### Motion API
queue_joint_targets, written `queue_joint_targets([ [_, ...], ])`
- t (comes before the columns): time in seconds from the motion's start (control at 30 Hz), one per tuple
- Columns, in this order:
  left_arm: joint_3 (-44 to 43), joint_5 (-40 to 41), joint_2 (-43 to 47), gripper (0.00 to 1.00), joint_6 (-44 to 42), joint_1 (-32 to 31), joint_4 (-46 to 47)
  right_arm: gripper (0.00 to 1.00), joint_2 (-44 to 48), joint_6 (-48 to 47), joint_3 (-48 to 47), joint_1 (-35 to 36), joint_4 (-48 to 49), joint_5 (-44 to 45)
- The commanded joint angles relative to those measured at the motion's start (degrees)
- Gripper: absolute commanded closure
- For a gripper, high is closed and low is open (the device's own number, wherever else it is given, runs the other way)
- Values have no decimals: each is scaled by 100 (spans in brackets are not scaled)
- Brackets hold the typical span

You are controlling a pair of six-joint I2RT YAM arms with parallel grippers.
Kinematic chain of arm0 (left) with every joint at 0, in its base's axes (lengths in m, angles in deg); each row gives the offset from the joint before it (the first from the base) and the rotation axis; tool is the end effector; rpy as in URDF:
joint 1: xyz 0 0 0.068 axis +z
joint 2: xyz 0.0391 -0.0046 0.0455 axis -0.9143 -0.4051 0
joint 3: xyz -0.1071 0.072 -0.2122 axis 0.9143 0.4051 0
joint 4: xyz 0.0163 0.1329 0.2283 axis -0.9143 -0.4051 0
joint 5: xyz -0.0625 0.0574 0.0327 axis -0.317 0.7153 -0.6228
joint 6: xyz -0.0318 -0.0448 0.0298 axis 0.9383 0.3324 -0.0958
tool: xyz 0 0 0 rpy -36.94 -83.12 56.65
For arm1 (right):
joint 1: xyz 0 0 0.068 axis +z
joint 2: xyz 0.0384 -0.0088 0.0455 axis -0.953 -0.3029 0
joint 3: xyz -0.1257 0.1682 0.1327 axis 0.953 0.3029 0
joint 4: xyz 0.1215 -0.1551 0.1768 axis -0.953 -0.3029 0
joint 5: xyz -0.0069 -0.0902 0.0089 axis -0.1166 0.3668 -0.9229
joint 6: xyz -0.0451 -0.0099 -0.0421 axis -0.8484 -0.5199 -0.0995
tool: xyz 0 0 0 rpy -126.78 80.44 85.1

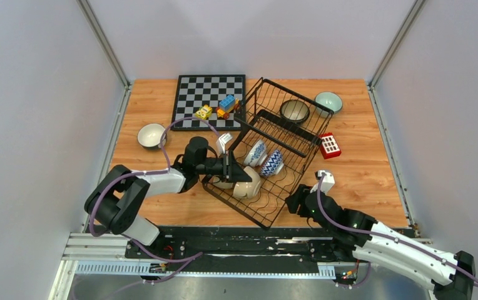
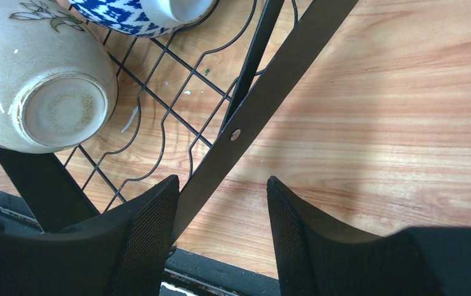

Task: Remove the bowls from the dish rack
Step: Pick up the bowl from the dish rack.

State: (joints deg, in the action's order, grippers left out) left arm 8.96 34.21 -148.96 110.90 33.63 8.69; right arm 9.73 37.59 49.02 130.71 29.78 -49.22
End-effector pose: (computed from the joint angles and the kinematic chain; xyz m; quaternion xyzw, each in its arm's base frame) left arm 0.2297 -0.1886 0.1460 0.0805 0.7811 -0.6039 0.1368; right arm 0.0994 0.1218 0.1685 0.0595 0.8579 0.2748 0.4301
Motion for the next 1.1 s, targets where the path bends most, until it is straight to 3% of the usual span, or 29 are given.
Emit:
queue_joint_targets([
  [0.0,-88,-42,-10,100,54,-79,942,43,-337,252,-46,-69,-122,182],
  [0.3,-61,-46,-151,100,434,-217,1537,45,-1223,180,-122,-156,643,-147],
  [0.77,-101,-90,-102,100,894,-313,2072,54,-1377,116,-95,-325,959,-424],
  [1.07,-273,-78,213,100,1022,-435,1985,40,-1243,-109,-144,-339,1047,-567],
])
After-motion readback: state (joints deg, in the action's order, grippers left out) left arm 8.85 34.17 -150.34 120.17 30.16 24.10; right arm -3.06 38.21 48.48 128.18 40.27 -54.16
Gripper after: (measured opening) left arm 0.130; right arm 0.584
